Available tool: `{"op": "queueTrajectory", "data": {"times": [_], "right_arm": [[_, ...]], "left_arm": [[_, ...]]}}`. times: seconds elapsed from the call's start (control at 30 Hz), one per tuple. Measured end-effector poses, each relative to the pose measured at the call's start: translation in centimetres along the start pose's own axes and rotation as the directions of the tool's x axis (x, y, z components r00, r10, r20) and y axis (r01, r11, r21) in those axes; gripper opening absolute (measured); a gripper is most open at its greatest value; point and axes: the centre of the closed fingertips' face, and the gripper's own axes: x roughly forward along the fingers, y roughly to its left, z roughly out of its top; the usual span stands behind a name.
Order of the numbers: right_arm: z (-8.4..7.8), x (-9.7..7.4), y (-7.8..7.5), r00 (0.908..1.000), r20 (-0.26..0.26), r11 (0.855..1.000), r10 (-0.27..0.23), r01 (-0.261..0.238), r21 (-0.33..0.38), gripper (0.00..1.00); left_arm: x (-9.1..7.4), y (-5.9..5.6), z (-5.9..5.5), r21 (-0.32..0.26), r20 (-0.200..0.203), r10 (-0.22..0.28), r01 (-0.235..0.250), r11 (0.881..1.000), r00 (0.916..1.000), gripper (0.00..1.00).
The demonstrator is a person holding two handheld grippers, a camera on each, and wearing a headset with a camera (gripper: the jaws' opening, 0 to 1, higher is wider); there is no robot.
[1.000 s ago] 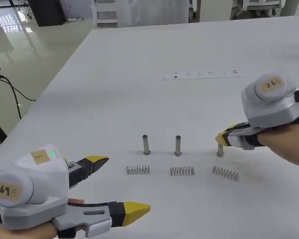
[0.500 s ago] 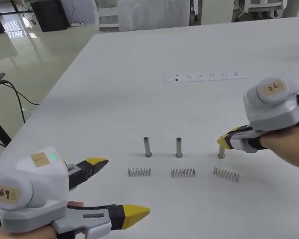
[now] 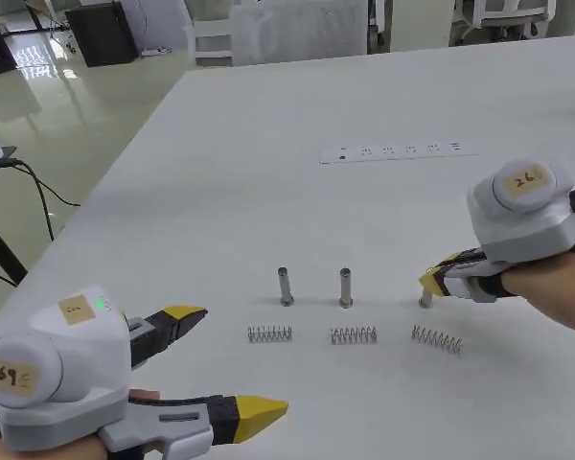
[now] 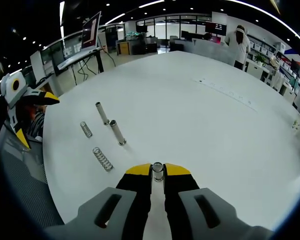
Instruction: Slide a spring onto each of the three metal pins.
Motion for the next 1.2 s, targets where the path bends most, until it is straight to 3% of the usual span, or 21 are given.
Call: {"op": "queueTrajectory", "data": {"times": [0.67, 1.2], "right_arm": [[-0.9, -0.2, 0.1, 0.9997, -0.021, 1.000, 0.009, -0.009, -0.019, 0.13], [-2.1, -1.5, 0.7, 0.9992, -0.039, 1.000, 0.010, -0.011, -0.021, 0.14]], "left_arm": [[0.0, 0.0, 0.0, -0.004, 0.005, 0.003, -0.003, 1.000, 1.0000, 0.79], [0.0, -0.1, 0.1, -0.003, 0.009, -0.004, 0.004, 1.000, 0.9999, 0.79]]}}
